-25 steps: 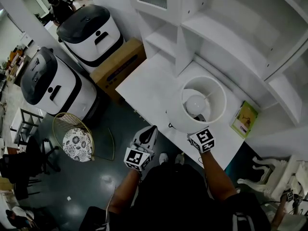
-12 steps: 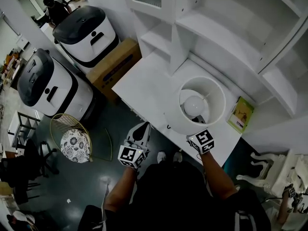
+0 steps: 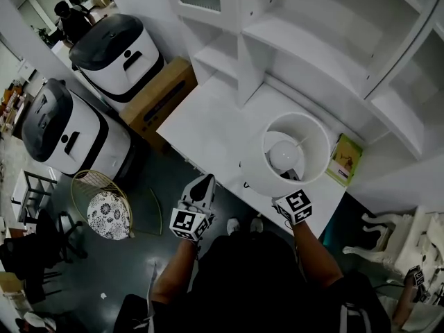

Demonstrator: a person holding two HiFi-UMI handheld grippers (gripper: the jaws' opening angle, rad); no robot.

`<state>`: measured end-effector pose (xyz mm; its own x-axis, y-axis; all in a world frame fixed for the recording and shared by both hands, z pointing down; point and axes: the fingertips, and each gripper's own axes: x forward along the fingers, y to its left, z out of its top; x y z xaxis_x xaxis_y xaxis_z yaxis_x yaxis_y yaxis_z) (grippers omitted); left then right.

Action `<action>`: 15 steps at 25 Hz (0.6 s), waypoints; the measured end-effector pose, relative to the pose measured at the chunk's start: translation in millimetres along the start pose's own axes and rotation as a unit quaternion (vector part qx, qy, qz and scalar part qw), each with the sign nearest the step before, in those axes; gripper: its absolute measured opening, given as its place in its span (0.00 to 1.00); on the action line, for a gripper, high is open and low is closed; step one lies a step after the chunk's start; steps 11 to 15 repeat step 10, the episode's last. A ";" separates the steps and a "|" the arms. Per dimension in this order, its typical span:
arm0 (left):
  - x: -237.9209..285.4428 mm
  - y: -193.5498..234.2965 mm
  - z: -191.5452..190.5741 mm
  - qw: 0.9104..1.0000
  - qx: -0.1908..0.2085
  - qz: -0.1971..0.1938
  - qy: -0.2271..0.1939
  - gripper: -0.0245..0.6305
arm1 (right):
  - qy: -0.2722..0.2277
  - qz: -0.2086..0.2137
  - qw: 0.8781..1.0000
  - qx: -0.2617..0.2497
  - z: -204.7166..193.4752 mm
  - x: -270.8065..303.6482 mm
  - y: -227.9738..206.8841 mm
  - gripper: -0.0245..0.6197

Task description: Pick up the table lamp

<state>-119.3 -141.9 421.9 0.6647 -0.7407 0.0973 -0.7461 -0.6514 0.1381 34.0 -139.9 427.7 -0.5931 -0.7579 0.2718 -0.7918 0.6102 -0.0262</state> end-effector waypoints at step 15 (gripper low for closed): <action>6.8 -0.6 -3.2 1.000 -0.004 0.000 0.000 0.07 | -0.007 -0.015 1.000 0.000 -2.0 -8.8 -8.8 0.25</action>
